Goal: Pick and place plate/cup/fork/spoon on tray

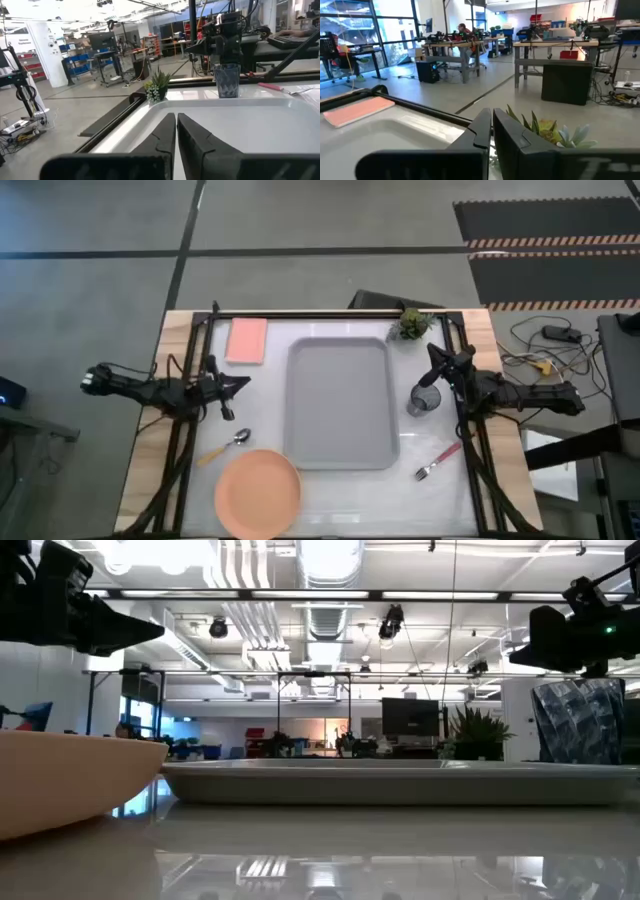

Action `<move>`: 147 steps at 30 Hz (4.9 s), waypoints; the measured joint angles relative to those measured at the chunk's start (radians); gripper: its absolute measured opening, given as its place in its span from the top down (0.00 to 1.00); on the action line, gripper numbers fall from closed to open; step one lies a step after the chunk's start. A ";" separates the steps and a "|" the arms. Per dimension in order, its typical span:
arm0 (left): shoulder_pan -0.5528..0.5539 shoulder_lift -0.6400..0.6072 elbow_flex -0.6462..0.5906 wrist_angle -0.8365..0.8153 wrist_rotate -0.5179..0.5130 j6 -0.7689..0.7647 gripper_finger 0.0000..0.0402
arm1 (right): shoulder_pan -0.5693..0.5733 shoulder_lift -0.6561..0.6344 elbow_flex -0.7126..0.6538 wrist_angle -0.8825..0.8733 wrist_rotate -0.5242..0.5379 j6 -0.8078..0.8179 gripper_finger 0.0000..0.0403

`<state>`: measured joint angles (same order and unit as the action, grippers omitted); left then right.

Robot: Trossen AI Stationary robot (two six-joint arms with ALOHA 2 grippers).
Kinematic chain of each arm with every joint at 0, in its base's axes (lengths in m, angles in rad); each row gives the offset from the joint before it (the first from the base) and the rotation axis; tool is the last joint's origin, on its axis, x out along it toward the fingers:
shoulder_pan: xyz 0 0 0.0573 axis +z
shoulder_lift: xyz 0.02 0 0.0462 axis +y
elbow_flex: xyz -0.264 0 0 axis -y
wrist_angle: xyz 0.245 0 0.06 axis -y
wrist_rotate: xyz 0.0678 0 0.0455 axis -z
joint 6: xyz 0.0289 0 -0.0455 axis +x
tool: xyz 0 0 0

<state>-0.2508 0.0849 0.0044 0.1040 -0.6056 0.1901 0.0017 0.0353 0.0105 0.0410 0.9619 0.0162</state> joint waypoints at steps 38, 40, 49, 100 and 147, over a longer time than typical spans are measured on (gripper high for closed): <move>0.000 0.000 0.000 0.000 0.000 0.000 1.00 | 0.000 0.000 0.000 0.000 0.000 0.000 0.98; 0.000 0.000 0.000 0.000 0.000 0.000 1.00 | 0.000 0.000 0.000 0.000 0.000 0.001 0.98; 0.000 0.000 0.000 0.000 0.000 0.000 1.00 | 0.000 0.000 0.000 0.000 0.000 0.001 0.98; 0.000 0.000 0.000 0.000 0.000 0.000 1.00 | 0.002 0.001 0.000 0.136 -0.203 0.681 0.98; 0.001 -0.002 0.000 0.456 -0.032 -0.184 1.00 | 0.060 0.781 0.821 -0.850 -0.775 0.884 0.98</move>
<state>-0.2501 0.0830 0.0040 0.5602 -0.6373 0.0064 0.0620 0.8167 0.8317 -0.8088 0.1869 0.9004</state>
